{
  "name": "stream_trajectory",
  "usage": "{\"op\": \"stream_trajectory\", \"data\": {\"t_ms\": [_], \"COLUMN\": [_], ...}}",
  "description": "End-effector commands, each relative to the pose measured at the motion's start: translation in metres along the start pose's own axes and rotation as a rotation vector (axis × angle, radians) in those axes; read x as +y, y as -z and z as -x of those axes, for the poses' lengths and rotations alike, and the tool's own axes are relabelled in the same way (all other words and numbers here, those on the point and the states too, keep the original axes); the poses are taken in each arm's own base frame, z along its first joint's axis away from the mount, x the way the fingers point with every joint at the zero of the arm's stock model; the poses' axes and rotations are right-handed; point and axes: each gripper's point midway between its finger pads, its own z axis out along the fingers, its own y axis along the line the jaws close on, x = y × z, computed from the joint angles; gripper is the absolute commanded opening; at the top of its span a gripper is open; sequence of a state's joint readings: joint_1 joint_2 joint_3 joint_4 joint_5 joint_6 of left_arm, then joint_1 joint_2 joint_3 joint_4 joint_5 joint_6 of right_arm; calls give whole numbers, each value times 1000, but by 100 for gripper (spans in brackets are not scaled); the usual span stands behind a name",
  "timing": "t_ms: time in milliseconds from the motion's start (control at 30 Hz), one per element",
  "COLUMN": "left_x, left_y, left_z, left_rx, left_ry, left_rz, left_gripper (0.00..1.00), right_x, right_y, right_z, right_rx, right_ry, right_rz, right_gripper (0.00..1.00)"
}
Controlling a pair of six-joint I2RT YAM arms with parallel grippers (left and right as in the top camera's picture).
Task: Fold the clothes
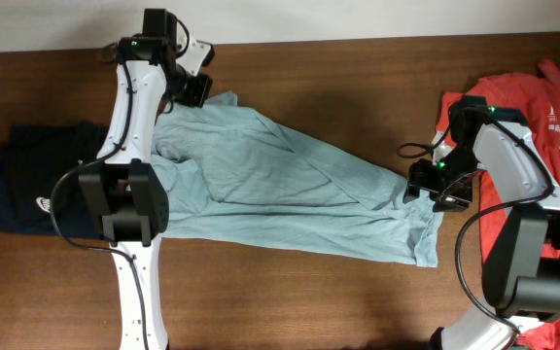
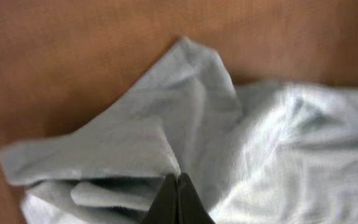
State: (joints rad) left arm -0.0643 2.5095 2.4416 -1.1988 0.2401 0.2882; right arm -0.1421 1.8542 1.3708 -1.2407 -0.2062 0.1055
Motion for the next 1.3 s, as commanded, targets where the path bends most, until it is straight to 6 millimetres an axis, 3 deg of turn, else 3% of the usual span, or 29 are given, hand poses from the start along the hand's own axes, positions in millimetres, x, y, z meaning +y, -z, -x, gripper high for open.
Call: {"op": "stream_trajectory", "data": {"t_ms": [0, 300, 333, 400, 433, 467, 600, 733, 833, 1067, 1267], "left_x": [-7, -6, -7, -7, -7, -7, 3, 9, -1, -36, -34], "left_y": [36, 47, 48, 49, 49, 48, 45, 38, 28, -11, -30], "left_z": [-4, -68, -71, -74, -73, -73, -57, -30, -15, -17, -17], "left_rx": [9, 282, 296, 308, 306, 304, 242, 126, 63, 76, 66], "left_ry": [5, 48, 49, 51, 51, 50, 36, 17, -39, -234, -260], "left_rz": [12, 60, 59, 59, 59, 60, 102, 119, 61, 2, 36], "left_gripper": [0, 0, 4, 26, 41, 49, 58, 63, 63, 63, 63], "right_x": [0, 0, 0, 1, 1, 1, 1, 1, 1, 1, 1], "right_y": [2, 2, 2, 2, 2, 2, 2, 2, 2, 2, 2], "right_z": [1, 1, 1, 2, 2, 2, 2, 3, 4, 5, 4], "right_rx": [-9, -10, -10, -13, -15, -16, -16, -19, -24, -28, -24], "right_ry": [0, 0, 0, 1, 1, 2, 2, 2, 3, 4, 3], "right_rz": [-9, -8, -8, -8, -8, -8, -8, -7, -7, -6, -7], "right_gripper": [67, 67, 67, 67, 67, 67, 67, 67, 67, 67, 67]}}
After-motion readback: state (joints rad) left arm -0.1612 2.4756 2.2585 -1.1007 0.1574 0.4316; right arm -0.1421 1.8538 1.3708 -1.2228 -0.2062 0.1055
